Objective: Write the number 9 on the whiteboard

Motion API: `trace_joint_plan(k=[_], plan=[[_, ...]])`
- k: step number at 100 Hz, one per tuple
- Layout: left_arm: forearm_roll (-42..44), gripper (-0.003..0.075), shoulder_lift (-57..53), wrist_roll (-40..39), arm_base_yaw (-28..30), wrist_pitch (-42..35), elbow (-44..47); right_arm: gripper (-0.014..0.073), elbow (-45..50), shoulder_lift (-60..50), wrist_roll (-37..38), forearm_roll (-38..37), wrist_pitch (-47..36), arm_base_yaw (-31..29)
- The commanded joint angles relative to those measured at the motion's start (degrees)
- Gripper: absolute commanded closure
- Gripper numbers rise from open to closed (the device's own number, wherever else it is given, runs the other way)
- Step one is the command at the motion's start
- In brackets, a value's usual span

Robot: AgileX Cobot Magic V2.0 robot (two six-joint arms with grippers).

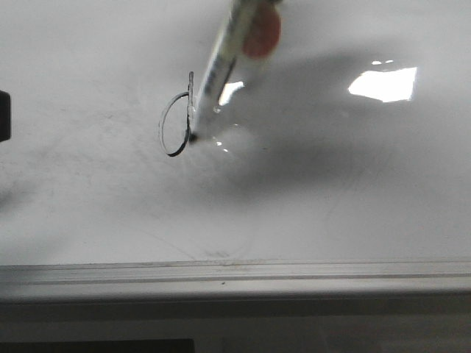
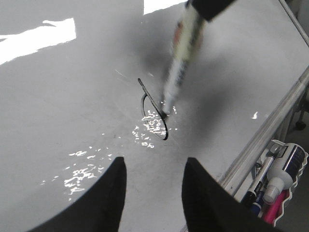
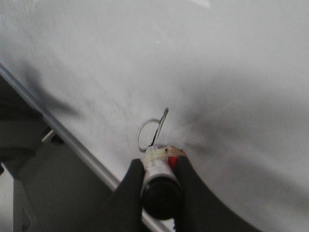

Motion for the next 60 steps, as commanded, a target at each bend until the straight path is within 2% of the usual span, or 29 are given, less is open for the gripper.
trace_joint_plan(k=[1, 17, 33, 46, 60], plan=[[-0.7, 0.0459, -0.1, 0.1, 0.0, -3.9, -1.4, 0.0657, 2.2, -0.5, 0.5, -1.8, -2.9, 0.7], [-0.6, 0.0459, -0.1, 0.1, 0.0, -4.3, -1.4, 0.0657, 1.8, -0.9, 0.7, -1.7, -4.2, 3.0], [1.1, 0.0457, 0.8, 0.1, -0.2, -6.6, -1.7, 0.0657, -1.6, -1.8, 0.9, -1.6, -4.3, 8.4], [3.5, 0.0455, 4.0, 0.1, -2.8, -7.6, -2.2, 0.0657, -2.0, -1.2, 1.1, -1.2, -6.4, 12.1], [3.7, 0.0456, 8.3, 0.1, -5.4, -8.3, -3.3, 0.0657, -2.0, 0.1, 2.9, -0.3, -7.3, 13.5]])
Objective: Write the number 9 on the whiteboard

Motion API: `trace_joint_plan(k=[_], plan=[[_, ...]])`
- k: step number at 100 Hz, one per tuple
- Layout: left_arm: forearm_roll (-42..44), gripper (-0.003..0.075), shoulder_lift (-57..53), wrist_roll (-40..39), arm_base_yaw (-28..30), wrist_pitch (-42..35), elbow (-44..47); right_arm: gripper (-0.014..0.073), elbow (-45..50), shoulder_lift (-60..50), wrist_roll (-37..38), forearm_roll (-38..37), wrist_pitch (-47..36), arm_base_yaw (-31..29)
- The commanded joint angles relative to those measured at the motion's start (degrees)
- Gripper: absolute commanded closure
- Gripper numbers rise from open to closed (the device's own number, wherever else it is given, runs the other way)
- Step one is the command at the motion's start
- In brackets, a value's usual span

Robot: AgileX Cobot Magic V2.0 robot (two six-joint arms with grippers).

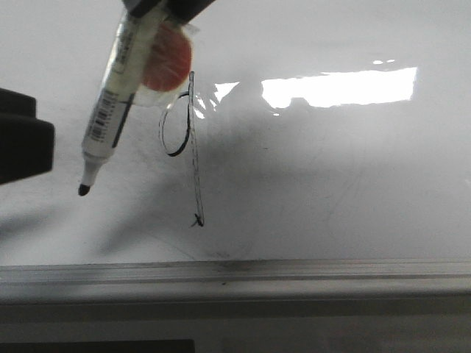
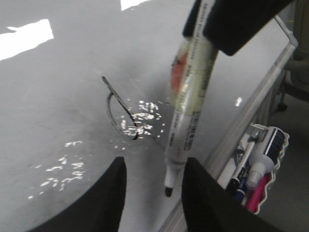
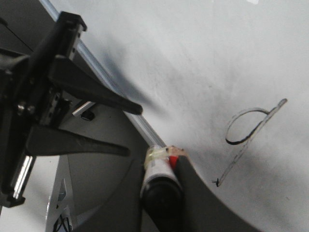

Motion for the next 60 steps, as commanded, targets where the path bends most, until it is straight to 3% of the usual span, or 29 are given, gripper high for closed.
trace_joint_plan(k=[1, 33, 43, 54, 60], plan=[[0.0, 0.0456, 2.3, 0.0, -1.4, -5.4, -2.5, 0.0657, -2.0, -0.4, 0.9, 0.9, -4.2, 0.7], [0.0, 0.0468, 7.6, 0.0, -1.7, -9.9, -2.5, 0.0657, -2.0, -0.3, 1.5, 3.0, -3.9, 0.9], [0.0, 0.0566, 8.1, 0.0, -1.7, -10.9, -2.5, 0.0657, -2.0, -0.3, 1.5, 3.1, -3.5, 0.9], [0.0, 0.0738, 8.1, 0.0, -1.7, -12.3, -2.5, 0.0638, -2.0, -0.3, 1.0, 3.0, -3.5, 0.9], [-0.1, 0.0741, 8.1, 0.0, -1.7, -12.3, -2.5, 0.0563, -2.0, -0.3, 0.5, 2.9, -3.5, 0.9]])
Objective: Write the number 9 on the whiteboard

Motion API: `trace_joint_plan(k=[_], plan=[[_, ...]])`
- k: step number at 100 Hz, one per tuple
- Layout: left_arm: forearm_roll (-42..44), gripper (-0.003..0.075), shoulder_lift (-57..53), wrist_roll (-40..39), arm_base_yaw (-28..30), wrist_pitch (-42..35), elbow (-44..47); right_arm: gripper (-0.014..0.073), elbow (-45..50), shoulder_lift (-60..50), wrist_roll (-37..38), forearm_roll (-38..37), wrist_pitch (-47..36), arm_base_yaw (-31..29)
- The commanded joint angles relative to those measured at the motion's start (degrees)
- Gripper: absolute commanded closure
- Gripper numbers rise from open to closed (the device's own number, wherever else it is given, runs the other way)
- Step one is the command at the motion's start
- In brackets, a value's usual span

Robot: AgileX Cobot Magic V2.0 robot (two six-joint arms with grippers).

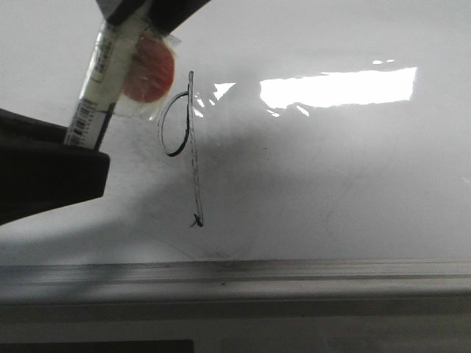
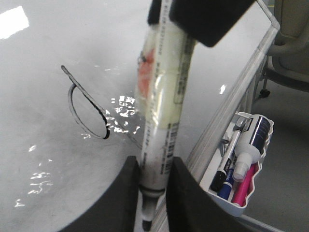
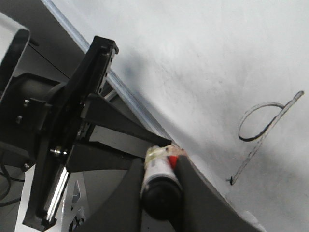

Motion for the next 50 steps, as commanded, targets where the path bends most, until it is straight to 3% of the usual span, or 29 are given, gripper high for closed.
trace_joint_plan(k=[1, 10, 19, 30, 50], plan=[[-0.6, 0.0741, -0.2, 0.0, -0.5, -5.9, -1.8, 0.0550, -1.9, -1.2, -0.9, 0.7, -3.3, 0.2], [-1.4, 0.0741, -0.2, -0.1, -0.5, -5.9, -1.8, 0.0365, -1.9, -1.2, -0.9, 0.1, -3.3, 0.2], [-7.1, 0.0741, -0.2, -0.1, -0.5, -5.8, -1.8, 0.0242, -1.9, -1.2, -0.9, -1.1, -3.7, 0.2], [-15.2, 0.0741, -0.3, -0.1, -0.5, -5.2, -1.8, 0.0248, -1.9, -1.3, -0.9, -1.2, -3.7, 0.2], [-38.4, 0.0741, -0.3, -0.1, -0.5, -0.8, -1.8, 0.0250, -1.9, -2.0, -0.9, -1.2, -3.2, 0.2]])
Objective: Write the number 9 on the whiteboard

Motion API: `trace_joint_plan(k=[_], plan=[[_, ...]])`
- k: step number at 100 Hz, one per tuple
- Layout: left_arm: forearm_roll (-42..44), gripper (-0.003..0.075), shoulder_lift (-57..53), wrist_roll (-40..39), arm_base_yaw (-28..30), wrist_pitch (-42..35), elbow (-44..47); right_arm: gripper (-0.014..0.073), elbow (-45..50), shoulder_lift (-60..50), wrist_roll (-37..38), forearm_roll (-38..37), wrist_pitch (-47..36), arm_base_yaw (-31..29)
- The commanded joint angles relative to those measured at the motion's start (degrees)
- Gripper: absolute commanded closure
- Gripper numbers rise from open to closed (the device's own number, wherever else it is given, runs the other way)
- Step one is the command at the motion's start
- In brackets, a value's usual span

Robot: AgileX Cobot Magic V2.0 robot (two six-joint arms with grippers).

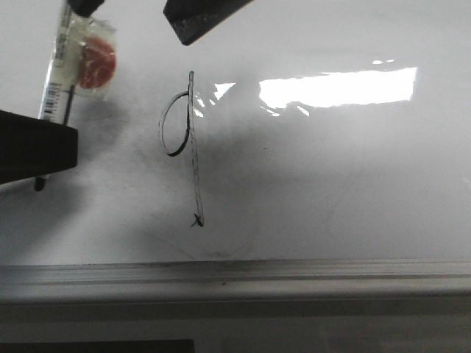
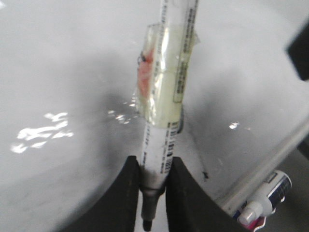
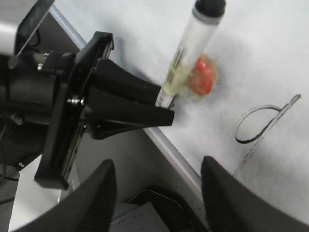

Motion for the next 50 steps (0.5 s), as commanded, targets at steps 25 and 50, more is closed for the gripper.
trace_joint_plan(k=[25, 50], plan=[[-17.9, 0.0741, -0.1, -0.2, -0.5, -0.1, -1.8, 0.0250, -1.9, -2.4, -0.7, -0.3, -2.8, 0.2], [-17.9, 0.0741, 0.1, -0.2, -1.0, 2.6, -1.8, 0.0250, -1.9, -2.4, -0.7, -0.3, -2.8, 0.2]])
